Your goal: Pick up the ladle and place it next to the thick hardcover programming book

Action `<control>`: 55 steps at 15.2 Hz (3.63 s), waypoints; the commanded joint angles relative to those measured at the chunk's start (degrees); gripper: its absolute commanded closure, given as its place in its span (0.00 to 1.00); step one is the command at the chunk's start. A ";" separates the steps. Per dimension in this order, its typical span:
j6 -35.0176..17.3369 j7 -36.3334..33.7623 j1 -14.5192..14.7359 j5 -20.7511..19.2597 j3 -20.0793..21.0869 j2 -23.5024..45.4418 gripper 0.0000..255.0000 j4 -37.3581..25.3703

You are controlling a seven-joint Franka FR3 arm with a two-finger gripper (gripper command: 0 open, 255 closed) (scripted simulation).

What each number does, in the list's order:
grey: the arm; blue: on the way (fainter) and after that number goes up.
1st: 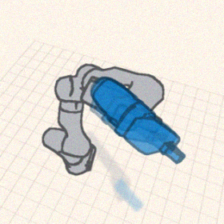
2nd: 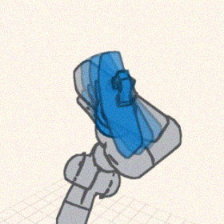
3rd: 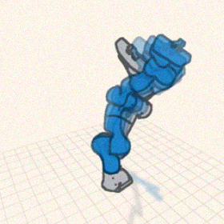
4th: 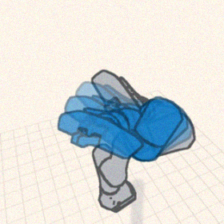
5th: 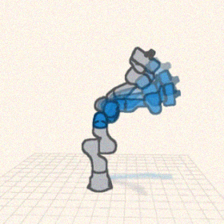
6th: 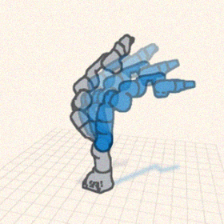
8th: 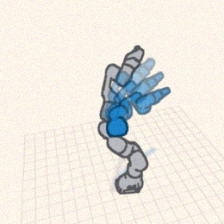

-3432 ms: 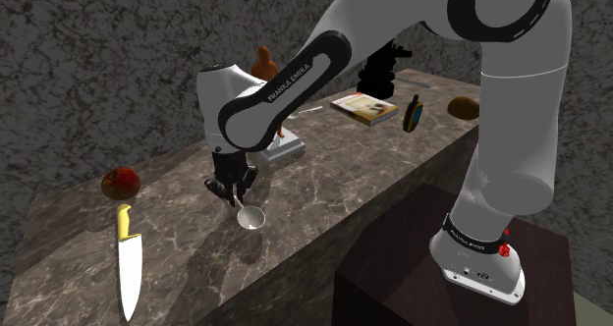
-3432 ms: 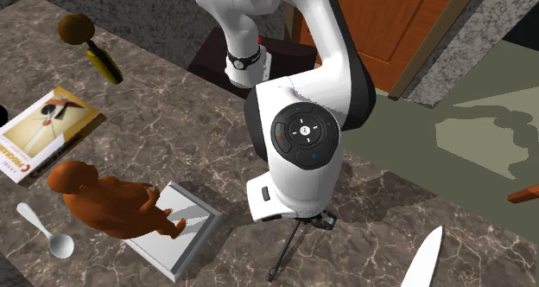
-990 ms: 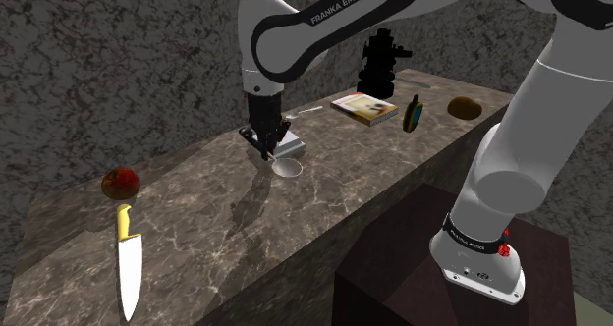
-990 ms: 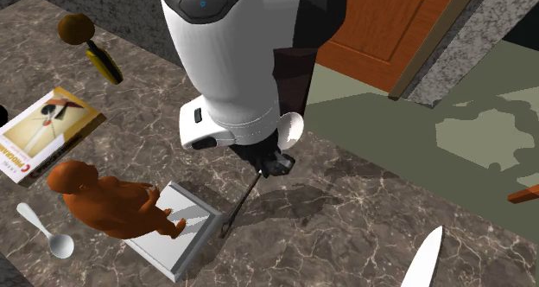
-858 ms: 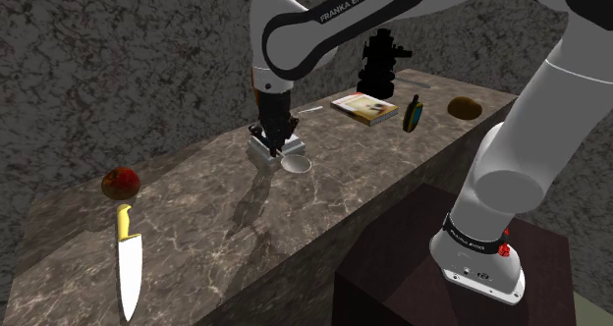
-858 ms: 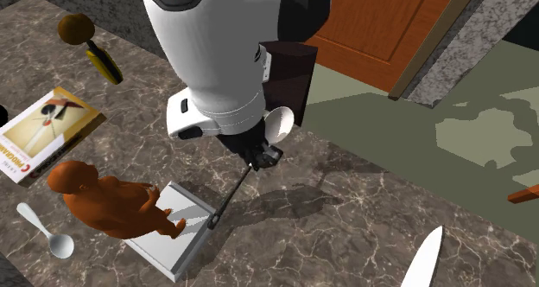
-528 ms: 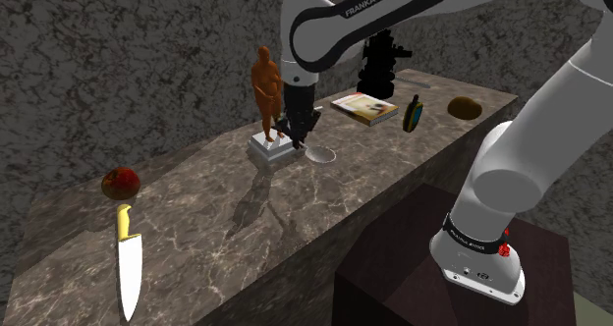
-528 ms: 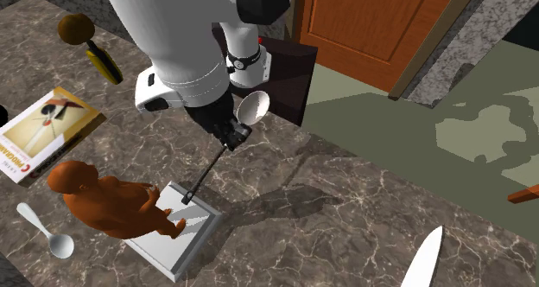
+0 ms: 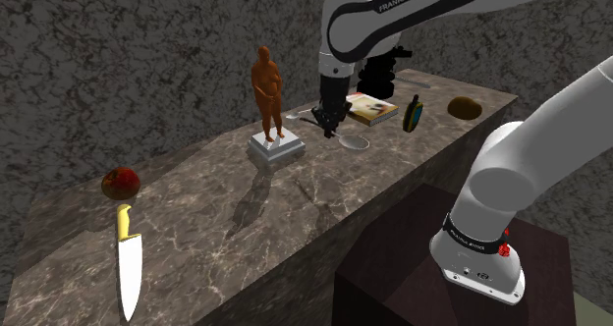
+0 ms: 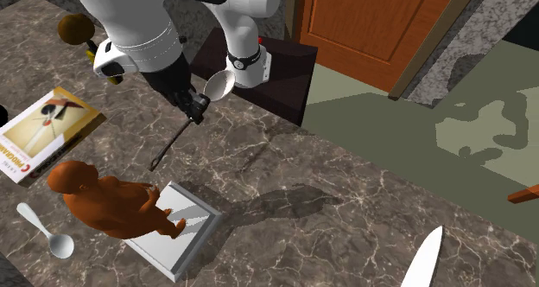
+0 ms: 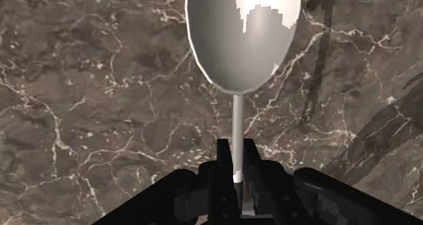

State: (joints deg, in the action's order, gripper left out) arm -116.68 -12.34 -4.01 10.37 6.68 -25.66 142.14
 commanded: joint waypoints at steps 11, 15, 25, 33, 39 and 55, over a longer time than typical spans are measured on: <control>4.07 16.62 -8.55 -7.76 -13.44 -7.98 1.00 5.78; 5.00 22.27 -11.61 -10.83 -18.10 -8.08 1.00 5.31; 6.05 36.85 -17.59 -16.75 -29.93 -2.86 1.00 -0.66; 6.26 49.39 -19.72 -17.38 -39.63 6.26 1.00 -9.93; 6.89 60.50 -20.51 -13.57 -47.12 16.47 1.00 -19.58; -5.49 64.52 -20.43 -9.11 -48.70 23.18 1.00 -12.32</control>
State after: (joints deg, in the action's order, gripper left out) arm -121.45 51.89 -24.48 0.86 -41.98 -3.00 129.47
